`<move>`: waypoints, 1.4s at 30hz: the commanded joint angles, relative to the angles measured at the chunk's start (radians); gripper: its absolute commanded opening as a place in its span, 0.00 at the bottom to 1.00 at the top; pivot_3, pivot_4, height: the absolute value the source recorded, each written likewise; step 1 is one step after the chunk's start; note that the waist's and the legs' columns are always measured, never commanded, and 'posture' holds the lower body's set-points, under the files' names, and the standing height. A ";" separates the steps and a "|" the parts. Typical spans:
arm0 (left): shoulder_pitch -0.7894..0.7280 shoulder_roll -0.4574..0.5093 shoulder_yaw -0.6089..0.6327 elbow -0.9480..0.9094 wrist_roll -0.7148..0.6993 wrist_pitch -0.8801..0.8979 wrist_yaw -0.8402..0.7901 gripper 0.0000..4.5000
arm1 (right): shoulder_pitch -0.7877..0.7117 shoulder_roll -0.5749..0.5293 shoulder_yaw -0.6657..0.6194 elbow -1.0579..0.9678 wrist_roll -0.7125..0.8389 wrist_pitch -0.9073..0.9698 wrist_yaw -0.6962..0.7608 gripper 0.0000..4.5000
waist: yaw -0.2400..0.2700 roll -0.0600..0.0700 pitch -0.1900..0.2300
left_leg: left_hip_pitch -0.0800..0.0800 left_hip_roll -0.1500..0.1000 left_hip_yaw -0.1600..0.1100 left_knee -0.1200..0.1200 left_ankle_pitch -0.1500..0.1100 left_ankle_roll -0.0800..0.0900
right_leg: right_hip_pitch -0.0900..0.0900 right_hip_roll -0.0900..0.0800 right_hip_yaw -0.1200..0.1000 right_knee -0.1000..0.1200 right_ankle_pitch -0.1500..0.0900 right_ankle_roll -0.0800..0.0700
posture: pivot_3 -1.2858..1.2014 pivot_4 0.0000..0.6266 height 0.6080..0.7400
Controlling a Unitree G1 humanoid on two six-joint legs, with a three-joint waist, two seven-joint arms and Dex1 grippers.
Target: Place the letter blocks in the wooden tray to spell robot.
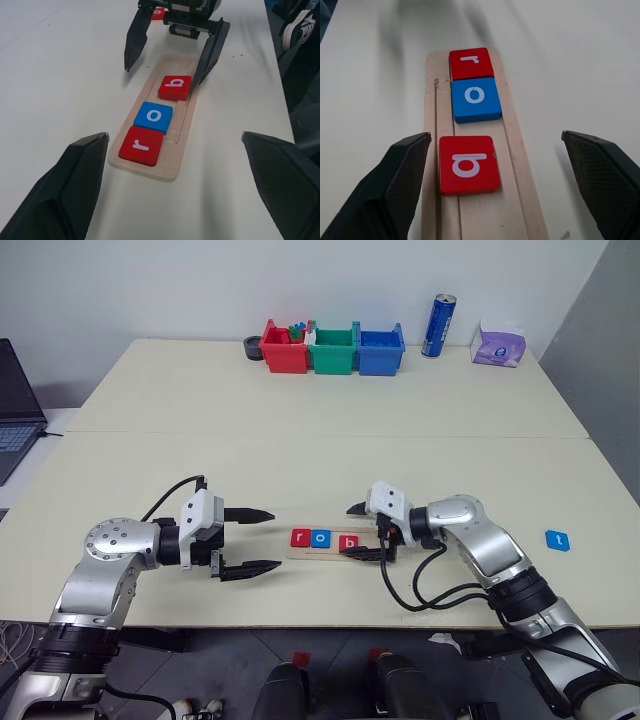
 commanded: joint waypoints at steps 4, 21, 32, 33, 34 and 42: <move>0.001 0.007 0.006 -0.026 -0.002 -0.011 0.000 1.00 | -0.011 0.011 -0.005 -0.004 -0.008 -0.029 -0.010 0.99 | 0.000 0.000 0.000 | 0.000 0.000 0.000 0.000 0.000 0.000 | 0.000 0.000 0.000 0.000 0.000 0.000 | 0.52 0.24 1.00; 0.000 0.001 0.000 -0.022 0.005 -0.018 0.004 1.00 | -0.030 0.023 -0.016 0.059 -0.055 -0.110 -0.040 0.99 | 0.000 0.000 0.000 | 0.000 0.000 0.000 0.000 0.000 0.000 | 0.000 0.000 0.000 0.000 0.000 -0.001 | 0.52 0.24 1.00; -0.005 0.000 -0.003 -0.017 0.008 -0.020 0.000 1.00 | -0.033 -0.012 -0.027 0.070 -0.050 -0.128 -0.019 0.99 | 0.000 0.000 0.000 | 0.000 0.000 0.000 0.000 0.000 0.000 | 0.000 0.000 0.000 0.000 0.000 -0.001 | 0.52 0.24 1.00; -0.005 0.000 -0.003 -0.017 0.008 -0.020 0.000 1.00 | -0.034 -0.014 -0.028 0.070 -0.049 -0.128 -0.017 0.99 | 0.000 0.000 0.000 | 0.000 0.000 0.000 0.000 0.000 0.000 | 0.000 0.000 0.000 0.000 0.000 -0.001 | 0.52 0.24 1.00; -0.005 0.001 -0.003 -0.016 0.008 -0.020 0.000 1.00 | -0.034 -0.017 -0.028 0.071 -0.049 -0.129 -0.016 0.99 | 0.000 0.000 0.000 | 0.000 0.000 0.000 0.000 0.000 0.000 | 0.000 0.000 0.000 0.000 0.000 -0.001 | 0.52 0.24 1.00; -0.003 0.000 -0.003 -0.020 0.007 -0.020 -0.004 1.00 | -0.033 -0.028 -0.035 0.046 -0.030 -0.108 0.004 0.99 | 0.000 0.000 0.000 | 0.000 0.000 0.000 0.000 0.000 0.000 | 0.000 0.000 0.000 0.000 0.000 -0.001 | 0.52 0.24 1.00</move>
